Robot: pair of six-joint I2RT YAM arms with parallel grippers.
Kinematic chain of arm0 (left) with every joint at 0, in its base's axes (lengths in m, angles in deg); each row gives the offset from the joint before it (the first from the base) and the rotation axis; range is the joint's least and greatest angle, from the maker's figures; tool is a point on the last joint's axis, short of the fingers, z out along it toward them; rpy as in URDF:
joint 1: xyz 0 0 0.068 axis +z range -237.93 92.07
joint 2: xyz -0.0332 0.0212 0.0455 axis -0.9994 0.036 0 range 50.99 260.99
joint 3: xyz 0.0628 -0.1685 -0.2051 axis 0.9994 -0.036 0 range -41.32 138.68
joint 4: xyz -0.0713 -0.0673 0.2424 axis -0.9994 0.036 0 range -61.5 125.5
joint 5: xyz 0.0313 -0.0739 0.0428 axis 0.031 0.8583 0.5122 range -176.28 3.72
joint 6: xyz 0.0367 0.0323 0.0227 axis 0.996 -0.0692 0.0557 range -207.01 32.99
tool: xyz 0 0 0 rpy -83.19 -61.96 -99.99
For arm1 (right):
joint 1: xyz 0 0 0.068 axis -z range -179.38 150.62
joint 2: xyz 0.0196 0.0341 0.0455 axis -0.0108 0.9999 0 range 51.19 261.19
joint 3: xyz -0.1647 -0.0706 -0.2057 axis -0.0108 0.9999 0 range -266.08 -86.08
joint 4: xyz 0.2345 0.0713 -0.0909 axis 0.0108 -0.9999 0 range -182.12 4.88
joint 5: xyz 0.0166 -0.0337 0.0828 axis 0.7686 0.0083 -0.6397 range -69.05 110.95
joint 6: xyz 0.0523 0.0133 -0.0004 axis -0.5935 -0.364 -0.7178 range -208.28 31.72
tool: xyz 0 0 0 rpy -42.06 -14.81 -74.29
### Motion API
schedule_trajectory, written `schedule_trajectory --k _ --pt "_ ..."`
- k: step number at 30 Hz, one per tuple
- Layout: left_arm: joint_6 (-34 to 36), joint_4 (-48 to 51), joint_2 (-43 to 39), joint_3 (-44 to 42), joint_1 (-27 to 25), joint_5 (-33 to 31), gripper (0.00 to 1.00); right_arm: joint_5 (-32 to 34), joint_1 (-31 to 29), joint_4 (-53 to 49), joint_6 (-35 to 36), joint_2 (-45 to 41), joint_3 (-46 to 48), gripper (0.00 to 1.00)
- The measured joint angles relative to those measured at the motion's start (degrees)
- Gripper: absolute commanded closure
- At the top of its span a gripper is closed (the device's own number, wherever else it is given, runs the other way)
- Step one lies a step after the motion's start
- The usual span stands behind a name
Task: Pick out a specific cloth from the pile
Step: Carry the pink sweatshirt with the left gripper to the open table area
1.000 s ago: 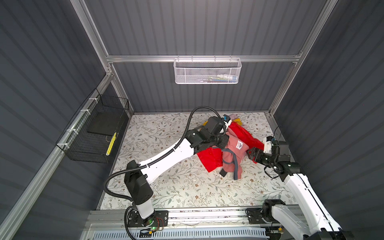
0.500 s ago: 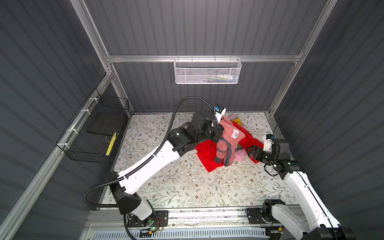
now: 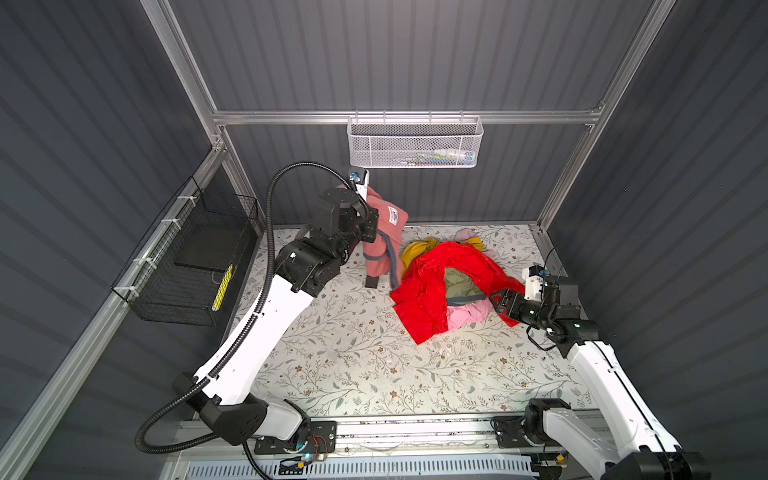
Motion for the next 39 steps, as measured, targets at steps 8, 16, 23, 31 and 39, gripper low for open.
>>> schedule_trajectory --k 8,16,23,31,39 --pt "1.05 -1.40 2.05 -9.73 14.80 -0.33 1.00 -0.70 0.00 0.11 0.11 0.17 0.00 0.16" --pt "6.21 -5.92 6.82 -16.26 15.34 -4.94 1.00 -0.66 0.00 0.11 0.28 0.17 0.00 0.16" --pt "4.22 -7.72 7.63 -24.39 10.45 -4.44 1.00 -0.68 -0.07 0.24 0.33 0.17 0.24 0.16" --pt "-6.43 -7.13 7.69 -30.88 9.75 5.18 1.00 -0.68 -0.13 0.28 0.31 0.20 0.68 0.16" --pt "-14.27 -7.37 12.44 -34.49 19.23 16.37 1.00 -0.70 -0.17 0.42 0.37 0.24 1.01 0.16"
